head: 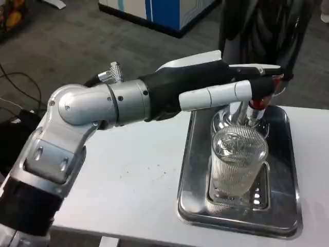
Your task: Grasp the cup under the faucet to collect the drink, then remove the cup.
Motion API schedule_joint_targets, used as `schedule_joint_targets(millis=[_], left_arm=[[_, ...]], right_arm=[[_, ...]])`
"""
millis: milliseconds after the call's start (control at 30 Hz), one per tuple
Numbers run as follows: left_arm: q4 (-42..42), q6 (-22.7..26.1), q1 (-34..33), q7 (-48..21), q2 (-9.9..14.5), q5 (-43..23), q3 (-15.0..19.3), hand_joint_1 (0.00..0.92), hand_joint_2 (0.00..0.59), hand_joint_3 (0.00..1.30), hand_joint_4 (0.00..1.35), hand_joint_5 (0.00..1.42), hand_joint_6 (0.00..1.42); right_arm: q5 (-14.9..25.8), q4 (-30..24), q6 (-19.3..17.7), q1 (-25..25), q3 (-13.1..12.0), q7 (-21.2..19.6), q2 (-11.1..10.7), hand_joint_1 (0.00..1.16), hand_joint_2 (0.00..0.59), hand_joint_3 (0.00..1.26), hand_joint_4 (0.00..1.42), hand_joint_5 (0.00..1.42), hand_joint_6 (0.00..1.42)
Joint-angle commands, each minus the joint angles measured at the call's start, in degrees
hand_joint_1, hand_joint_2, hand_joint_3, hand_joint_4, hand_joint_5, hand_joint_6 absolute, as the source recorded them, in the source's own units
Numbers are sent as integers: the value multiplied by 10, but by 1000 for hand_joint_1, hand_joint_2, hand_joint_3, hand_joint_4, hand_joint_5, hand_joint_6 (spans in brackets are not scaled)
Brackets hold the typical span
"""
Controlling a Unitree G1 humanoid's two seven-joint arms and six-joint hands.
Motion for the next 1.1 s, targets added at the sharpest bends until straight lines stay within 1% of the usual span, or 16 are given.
schedule_joint_targets(millis=[33,367,767,900,967,1033,1067,1100], left_arm=[[7,-19,11,-16,10,36,-28,0,42,110,14,101,24],[15,-72,13,-13,20,83,-52,0,40,100,0,88,15],[16,-122,17,6,21,129,-74,0,38,72,0,65,9],[16,-127,18,9,18,135,-74,0,39,66,0,59,9],[16,-128,18,10,18,138,-75,0,39,64,0,56,9],[14,-128,19,12,18,139,-76,0,39,63,0,55,9],[13,-129,19,14,20,141,-77,0,39,61,0,54,9],[11,-128,20,14,20,140,-77,0,39,59,0,53,9]], right_arm=[[4,2,-2,0,-8,-6,-2,337,440,228,86,71,0],[7,4,3,-5,-9,-4,-4,334,440,228,86,72,0],[13,5,5,-2,-11,-5,-2,334,440,228,86,72,0],[17,4,6,0,-12,-4,-2,334,440,228,86,72,0],[25,5,7,-1,-14,-4,1,334,440,228,86,72,0],[45,8,9,-3,-18,-2,5,334,440,228,86,72,0],[54,10,9,-3,-20,-1,5,362,407,166,78,86,0],[76,18,9,-7,-23,2,8,382,384,130,75,94,0]])
